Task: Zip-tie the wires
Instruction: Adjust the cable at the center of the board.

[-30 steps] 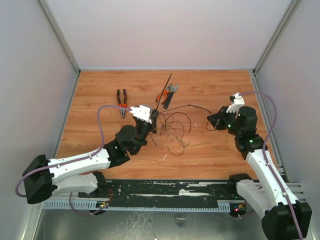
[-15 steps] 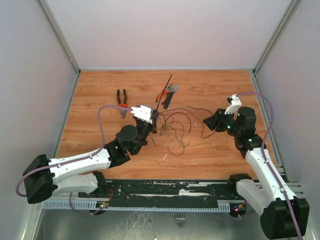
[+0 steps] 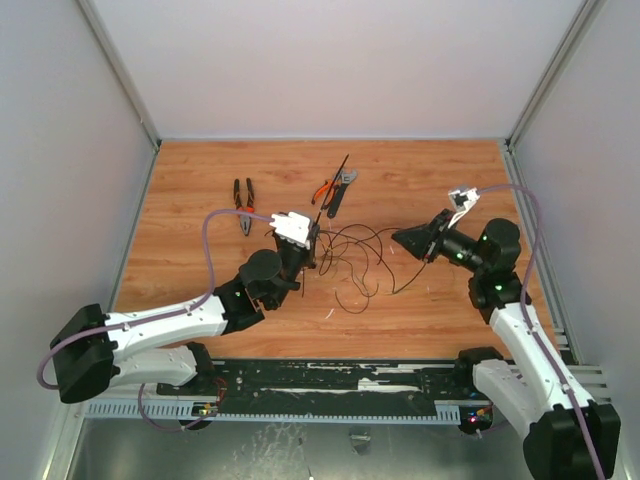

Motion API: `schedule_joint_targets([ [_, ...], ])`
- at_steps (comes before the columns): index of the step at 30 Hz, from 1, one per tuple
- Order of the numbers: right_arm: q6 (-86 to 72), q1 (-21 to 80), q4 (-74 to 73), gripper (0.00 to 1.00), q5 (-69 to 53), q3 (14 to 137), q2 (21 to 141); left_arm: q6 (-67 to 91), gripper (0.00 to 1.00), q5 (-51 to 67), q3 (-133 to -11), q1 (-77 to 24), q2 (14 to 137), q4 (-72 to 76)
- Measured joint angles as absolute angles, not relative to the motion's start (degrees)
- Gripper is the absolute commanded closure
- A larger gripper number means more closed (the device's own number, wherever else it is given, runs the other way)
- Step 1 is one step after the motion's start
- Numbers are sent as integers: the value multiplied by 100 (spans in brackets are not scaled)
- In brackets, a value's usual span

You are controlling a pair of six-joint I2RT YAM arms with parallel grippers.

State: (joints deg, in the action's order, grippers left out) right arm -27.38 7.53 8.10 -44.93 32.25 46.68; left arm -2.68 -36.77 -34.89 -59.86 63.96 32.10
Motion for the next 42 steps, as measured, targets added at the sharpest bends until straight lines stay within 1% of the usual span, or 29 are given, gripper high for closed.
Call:
schedule_joint_targets([
  [4,-3033,1057,1389,87,-4825,2832,4849,-268,100,-3653,-3494,-5986,6445,3201],
  [7,-3109,1422,1662,88,-4936,2797,5024,-268,100,-3636,-3498,-5986,6477,3199],
  [12,-3028,2021,1894,87,-4919,2799,5419,-261,100,-3629,-3542,-5986,6508,3190],
  [16,-2790,2314,1979,87,-4768,2797,5789,-259,100,-3612,-3548,-5986,6510,3190],
  [23,-2408,2418,2281,84,-4187,2794,6375,-248,100,-3548,-3566,-5986,6510,3164],
  [33,-2344,2928,2952,81,-4093,2867,7192,-213,100,-3481,-3568,-5986,6510,3116],
  [42,-2270,3013,3120,76,-3981,3446,7828,-167,100,-3437,-3577,-5986,6510,3070],
])
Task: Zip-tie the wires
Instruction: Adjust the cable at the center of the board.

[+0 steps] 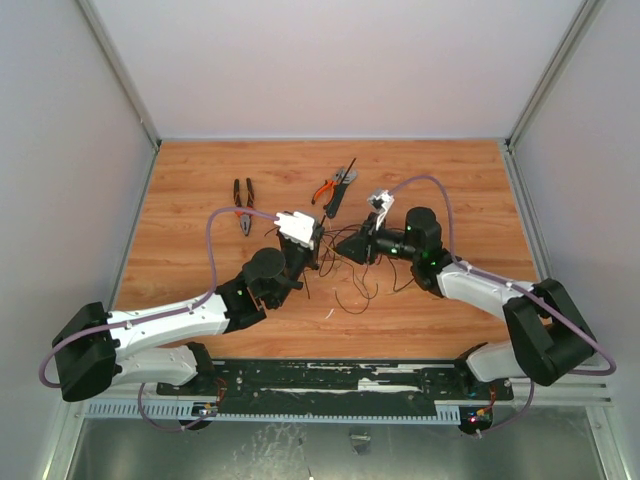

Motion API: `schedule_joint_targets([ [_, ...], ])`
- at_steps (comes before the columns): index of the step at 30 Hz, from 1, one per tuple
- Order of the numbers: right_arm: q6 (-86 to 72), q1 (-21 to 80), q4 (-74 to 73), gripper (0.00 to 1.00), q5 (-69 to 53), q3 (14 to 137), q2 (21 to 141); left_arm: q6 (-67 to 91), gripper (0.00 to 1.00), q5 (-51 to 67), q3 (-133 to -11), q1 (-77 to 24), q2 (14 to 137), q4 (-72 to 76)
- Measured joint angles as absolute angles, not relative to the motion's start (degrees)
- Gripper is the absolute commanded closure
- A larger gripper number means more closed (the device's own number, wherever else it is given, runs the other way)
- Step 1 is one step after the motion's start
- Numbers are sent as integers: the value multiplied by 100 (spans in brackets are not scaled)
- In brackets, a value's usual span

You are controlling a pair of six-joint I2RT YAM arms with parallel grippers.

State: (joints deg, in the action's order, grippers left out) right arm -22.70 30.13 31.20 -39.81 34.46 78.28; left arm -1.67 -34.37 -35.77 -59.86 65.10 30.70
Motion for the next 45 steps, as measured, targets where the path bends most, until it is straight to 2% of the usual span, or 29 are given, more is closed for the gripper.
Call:
schedule_joint_targets([
  [6,-2248,3153,3168,75,-3977,3638,8101,-148,100,-3415,-3667,-5988,6510,3061],
  [12,-2248,3247,3203,81,-3938,3708,8307,-148,100,-3389,-3732,-6020,6510,3033],
  [17,-2196,3251,3153,74,-3785,3708,8302,-148,100,-3391,-3747,-6023,6510,3028],
  [23,-2141,3251,3114,73,-3616,3708,8296,-145,100,-3378,-3754,-6023,6510,3028],
  [26,-2143,3251,3116,83,-3592,3708,8296,-148,100,-3376,-3760,-6023,6510,3028],
  [29,-2121,3253,3109,100,-3573,3708,8294,-148,100,-3378,-3760,-6023,6510,3026],
  [33,-2038,3256,2943,100,-3413,3658,8068,-148,100,-3393,-3760,-6023,6510,3028],
  [45,-1684,3208,1417,100,-2751,2749,5924,-259,100,-3518,-3760,-6023,6346,3026],
])
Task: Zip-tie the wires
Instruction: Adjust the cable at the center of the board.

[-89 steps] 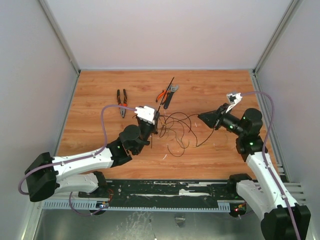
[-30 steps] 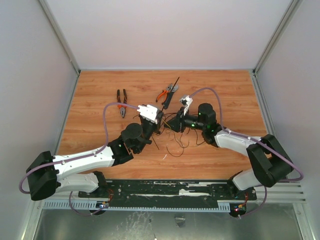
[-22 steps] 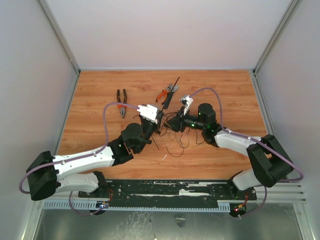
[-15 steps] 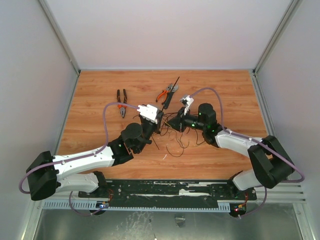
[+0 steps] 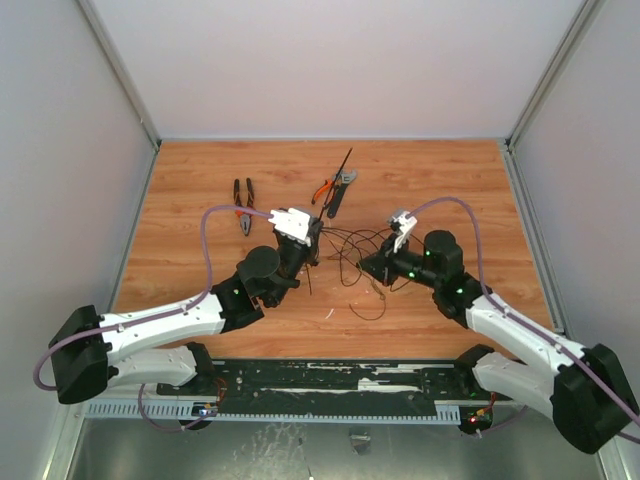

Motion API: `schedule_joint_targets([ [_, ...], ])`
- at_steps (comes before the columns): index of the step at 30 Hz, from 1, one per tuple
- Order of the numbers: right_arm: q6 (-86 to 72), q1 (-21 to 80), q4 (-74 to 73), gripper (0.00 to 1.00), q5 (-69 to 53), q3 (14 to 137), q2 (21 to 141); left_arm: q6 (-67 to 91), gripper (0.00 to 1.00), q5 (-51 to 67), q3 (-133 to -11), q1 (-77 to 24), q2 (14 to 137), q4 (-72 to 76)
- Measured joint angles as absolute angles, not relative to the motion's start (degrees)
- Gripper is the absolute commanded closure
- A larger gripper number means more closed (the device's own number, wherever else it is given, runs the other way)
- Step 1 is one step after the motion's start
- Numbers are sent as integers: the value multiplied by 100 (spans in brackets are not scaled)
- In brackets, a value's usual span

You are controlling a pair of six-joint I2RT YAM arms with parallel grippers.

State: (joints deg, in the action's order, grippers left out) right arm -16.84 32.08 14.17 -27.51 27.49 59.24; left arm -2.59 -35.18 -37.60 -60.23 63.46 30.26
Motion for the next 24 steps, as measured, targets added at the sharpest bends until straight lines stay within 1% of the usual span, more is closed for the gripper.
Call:
schedule_joint_targets([
  [5,-1608,3131,716,100,-2475,2672,5315,-276,100,-3553,-3760,-6023,6324,3024],
  [11,-1559,2766,200,100,-2283,2672,4930,-281,100,-3621,-3760,-6018,6324,3020],
  [24,-1601,1914,-255,100,-2692,2770,4493,-276,100,-3704,-3750,-5933,6324,2987],
])
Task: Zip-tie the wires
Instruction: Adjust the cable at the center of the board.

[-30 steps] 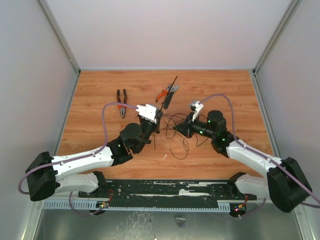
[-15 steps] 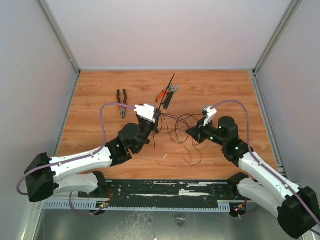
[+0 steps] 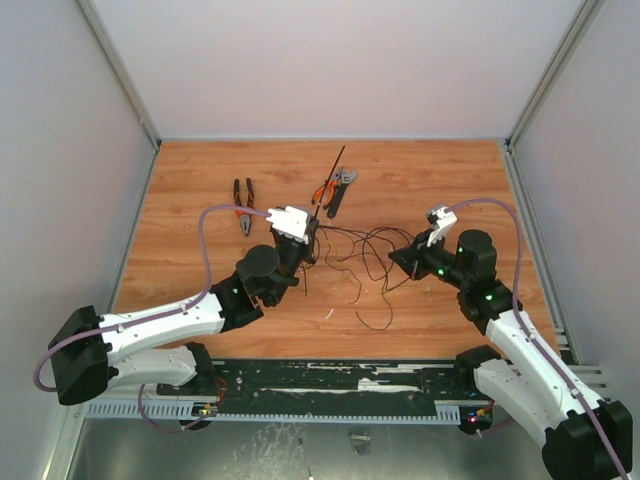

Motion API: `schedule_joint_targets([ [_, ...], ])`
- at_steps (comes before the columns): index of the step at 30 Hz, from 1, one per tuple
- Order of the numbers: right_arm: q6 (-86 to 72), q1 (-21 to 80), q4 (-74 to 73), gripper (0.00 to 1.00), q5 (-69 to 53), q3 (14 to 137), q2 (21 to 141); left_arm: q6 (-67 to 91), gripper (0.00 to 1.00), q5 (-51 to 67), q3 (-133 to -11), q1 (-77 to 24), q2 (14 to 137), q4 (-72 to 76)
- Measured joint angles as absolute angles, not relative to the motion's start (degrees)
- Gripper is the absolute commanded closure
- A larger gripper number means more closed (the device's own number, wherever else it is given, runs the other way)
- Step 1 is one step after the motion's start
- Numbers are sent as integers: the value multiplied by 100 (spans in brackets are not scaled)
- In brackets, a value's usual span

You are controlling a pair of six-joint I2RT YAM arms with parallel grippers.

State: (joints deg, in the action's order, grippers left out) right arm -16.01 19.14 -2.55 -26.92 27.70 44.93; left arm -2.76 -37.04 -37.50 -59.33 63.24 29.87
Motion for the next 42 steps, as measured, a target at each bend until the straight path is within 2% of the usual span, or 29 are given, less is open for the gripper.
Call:
schedule_joint_targets([
  [28,-2104,-178,-897,100,-3017,3065,4147,-259,100,-3747,-3638,-5787,6226,2978],
  [42,-2108,-353,-897,100,-3411,3063,4189,-259,100,-3741,-3618,-5749,6219,2976],
])
